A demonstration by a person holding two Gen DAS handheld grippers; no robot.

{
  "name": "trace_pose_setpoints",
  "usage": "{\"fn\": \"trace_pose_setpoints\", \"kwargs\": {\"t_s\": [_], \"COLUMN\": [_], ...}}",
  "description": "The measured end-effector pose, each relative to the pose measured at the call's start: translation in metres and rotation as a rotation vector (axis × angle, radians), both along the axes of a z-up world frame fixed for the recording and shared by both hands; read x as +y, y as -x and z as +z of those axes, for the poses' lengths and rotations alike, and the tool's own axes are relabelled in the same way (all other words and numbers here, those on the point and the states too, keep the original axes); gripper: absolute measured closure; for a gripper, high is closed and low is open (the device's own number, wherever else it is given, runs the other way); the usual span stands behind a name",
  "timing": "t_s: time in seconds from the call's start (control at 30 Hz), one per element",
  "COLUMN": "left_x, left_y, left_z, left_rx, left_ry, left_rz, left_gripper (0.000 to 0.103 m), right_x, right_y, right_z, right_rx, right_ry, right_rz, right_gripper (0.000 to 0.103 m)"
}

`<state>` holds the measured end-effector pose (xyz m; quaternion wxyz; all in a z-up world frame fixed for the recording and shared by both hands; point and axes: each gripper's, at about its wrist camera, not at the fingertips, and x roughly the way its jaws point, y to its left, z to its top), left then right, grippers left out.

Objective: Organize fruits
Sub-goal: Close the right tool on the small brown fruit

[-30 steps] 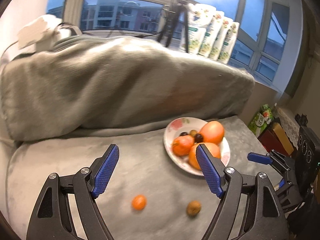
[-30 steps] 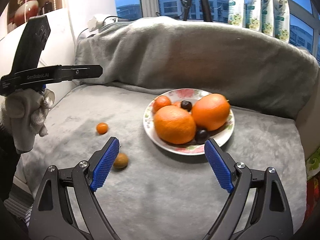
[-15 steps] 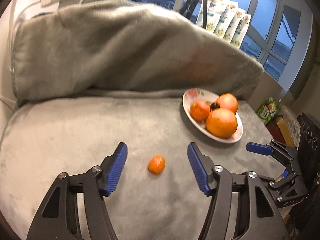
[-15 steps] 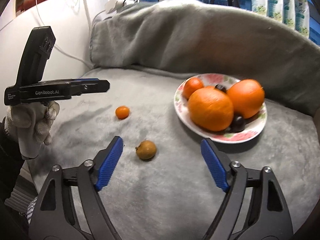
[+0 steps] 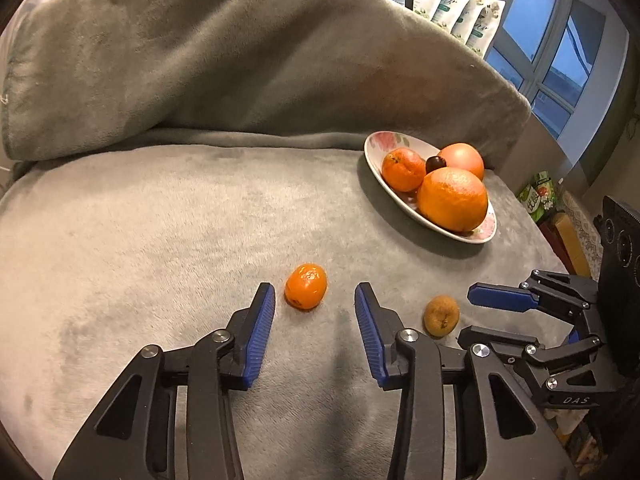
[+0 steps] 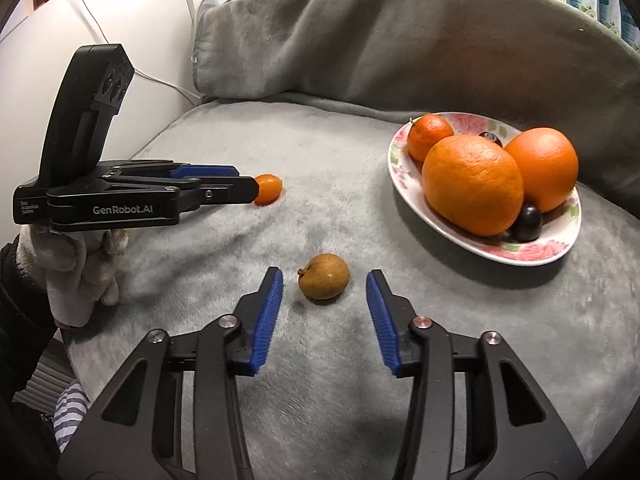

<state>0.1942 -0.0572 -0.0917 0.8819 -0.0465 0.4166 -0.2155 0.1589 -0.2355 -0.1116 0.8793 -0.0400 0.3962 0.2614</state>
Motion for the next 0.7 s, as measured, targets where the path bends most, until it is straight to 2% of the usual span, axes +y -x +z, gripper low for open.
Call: {"fn": "trace_pose_setpoints", "kwargs": {"t_s": [0.7], "left_x": [-0.006], "left_y": [-0.014], "left_z": [-0.011], "left_rx": [0.022], "left_ry": [-0.017], "left_rz": [-0.008], "left_gripper": [0.07], "right_x": [0.012], "right_y": [-0.011], "right_z": [-0.009], "right_rx": [0.05], "right_ry": [0.01], "right_rz": [0.004], "right_gripper": [0.07]}}
